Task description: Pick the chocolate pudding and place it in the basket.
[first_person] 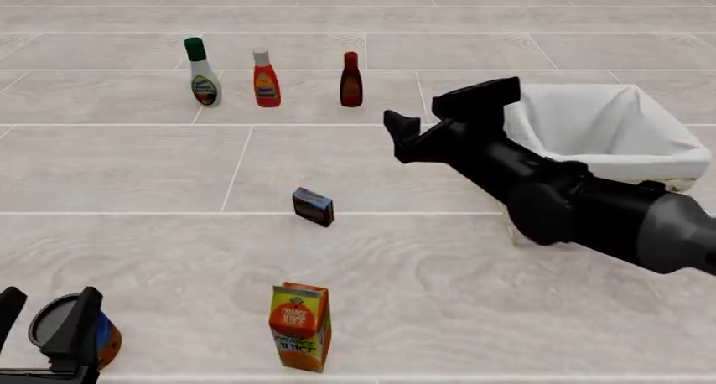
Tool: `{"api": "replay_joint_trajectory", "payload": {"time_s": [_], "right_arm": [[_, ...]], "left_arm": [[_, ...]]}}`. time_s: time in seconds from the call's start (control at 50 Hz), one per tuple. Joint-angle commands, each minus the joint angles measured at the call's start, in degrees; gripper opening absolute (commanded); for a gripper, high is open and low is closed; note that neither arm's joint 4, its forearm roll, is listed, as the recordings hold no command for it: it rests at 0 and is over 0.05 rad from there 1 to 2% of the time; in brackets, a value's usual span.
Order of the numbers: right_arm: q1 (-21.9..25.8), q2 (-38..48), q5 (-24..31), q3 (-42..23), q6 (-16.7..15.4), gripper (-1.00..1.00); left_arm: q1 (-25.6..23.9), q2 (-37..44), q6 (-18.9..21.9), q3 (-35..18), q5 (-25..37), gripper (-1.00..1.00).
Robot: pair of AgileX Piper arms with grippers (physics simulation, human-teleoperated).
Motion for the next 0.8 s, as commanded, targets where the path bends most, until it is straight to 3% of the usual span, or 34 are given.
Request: {"api": "replay_joint_trajectory", "payload": {"time_s": [0.02,0.8], "right_arm": [[2.28,2.64,-0.16,-1.97,-0.57,1.0],[7.7,9.8,1.06,-7.86,-1.62,1.0]], "left_arm": [[0.0,0.0,0.0,0.0,0.0,1.0],[0.0,0.0,0.0,0.0,0.0,1.0]]}}
